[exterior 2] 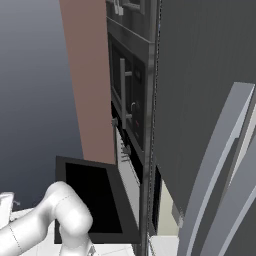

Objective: Take the baked cake out of the oven and place it on the plate for cooling. Then close the oven door.

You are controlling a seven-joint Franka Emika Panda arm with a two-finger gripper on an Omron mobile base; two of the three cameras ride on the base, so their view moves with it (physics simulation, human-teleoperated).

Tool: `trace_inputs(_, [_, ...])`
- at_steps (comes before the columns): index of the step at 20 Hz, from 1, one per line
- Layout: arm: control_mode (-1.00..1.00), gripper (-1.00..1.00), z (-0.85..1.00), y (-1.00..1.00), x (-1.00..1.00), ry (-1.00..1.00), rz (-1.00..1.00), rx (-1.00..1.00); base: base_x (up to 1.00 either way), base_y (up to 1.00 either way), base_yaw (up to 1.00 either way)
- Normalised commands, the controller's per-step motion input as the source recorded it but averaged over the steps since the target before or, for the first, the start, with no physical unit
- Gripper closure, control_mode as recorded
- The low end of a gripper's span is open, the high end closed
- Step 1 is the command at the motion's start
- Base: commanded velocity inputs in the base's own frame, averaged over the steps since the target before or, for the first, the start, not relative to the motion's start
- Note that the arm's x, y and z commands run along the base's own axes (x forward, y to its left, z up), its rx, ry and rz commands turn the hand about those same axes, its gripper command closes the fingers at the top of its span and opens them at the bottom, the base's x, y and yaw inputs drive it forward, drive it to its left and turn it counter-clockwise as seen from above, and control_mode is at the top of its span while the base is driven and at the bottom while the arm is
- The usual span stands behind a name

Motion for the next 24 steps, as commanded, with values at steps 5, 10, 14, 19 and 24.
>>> trace_inputs(5, [-1.0, -1.0, -0.64, 0.0, 0.45, -0.16, -0.14, -0.22, 0.0, 0.0, 0.0])
trace_inputs(10, [-1.0, -1.0, -0.56, 0.0, 0.65, -0.16, -0.12, -0.17, 0.0, 0.0, 0.0])
trace_inputs(14, [-1.0, -1.0, -0.63, 0.01, 0.51, -0.17, -0.1, -0.14, 0.0, 0.0, 0.0])
trace_inputs(19, [-1.0, -1.0, -0.68, 0.02, 0.43, -0.2, -0.08, -0.12, 0.0, 0.0, 0.0])
trace_inputs(24, [-1.0, -1.0, -0.62, 0.0, 0.44, -0.21, -0.09, -0.12, 0.0, 0.0, 0.0])
